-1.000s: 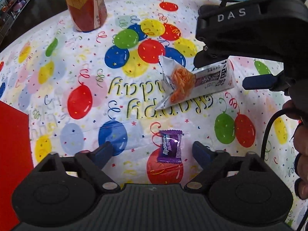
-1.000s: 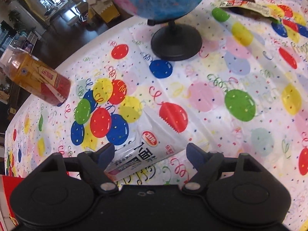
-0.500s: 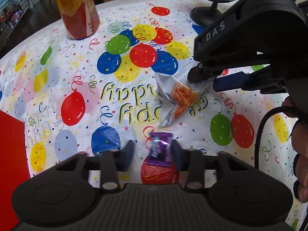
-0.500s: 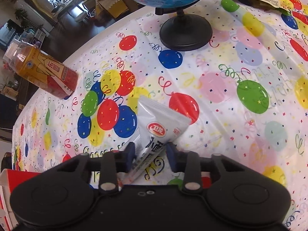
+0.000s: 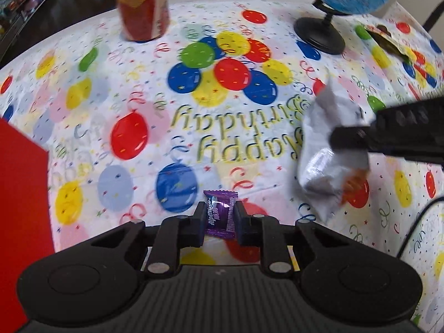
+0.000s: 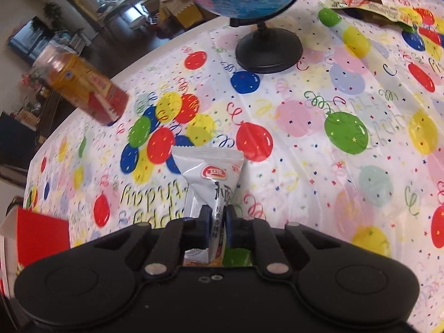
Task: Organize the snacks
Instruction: 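Carry the white packet with the right tool while the left tool carries the purple candy to the box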
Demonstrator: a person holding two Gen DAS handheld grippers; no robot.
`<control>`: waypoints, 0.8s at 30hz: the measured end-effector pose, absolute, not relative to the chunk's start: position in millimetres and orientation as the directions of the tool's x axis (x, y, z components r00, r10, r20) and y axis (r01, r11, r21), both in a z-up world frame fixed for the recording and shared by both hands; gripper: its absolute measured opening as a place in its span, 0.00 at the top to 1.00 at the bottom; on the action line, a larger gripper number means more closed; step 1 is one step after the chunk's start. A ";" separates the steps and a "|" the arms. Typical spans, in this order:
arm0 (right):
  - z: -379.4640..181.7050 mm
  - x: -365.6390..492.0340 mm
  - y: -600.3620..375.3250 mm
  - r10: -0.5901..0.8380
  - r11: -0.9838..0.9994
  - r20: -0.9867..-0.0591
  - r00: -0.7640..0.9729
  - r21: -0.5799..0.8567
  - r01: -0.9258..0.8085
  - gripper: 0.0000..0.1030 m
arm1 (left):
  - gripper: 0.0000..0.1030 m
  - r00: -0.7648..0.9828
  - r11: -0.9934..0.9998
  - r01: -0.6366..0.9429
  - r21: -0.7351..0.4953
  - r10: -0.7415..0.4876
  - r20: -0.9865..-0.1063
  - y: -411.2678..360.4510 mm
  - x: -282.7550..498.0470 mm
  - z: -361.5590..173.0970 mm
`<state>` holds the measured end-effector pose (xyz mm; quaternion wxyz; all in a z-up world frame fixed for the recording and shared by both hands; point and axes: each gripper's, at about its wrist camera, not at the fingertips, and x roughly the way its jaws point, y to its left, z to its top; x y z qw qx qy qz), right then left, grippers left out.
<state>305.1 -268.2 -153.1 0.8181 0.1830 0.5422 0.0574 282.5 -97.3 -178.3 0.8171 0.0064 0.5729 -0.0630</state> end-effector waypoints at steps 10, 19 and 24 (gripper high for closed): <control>-119.8 253.7 -264.0 0.339 0.927 -0.841 0.422 0.374 0.002 0.92 | 0.81 0.362 0.992 0.054 -0.110 -0.122 -0.924 -68.7 249.8 -146.3; -88.0 215.4 -244.4 0.381 0.919 -0.819 0.430 0.387 -0.076 0.92 | 0.81 0.415 0.990 0.027 -0.140 -0.138 -0.899 -44.4 217.4 -104.1; -70.5 199.8 -225.4 0.401 0.913 -0.806 0.435 0.390 -0.118 0.92 | 0.81 0.443 0.989 0.008 -0.148 -0.136 -0.886 -26.6 198.7 -84.5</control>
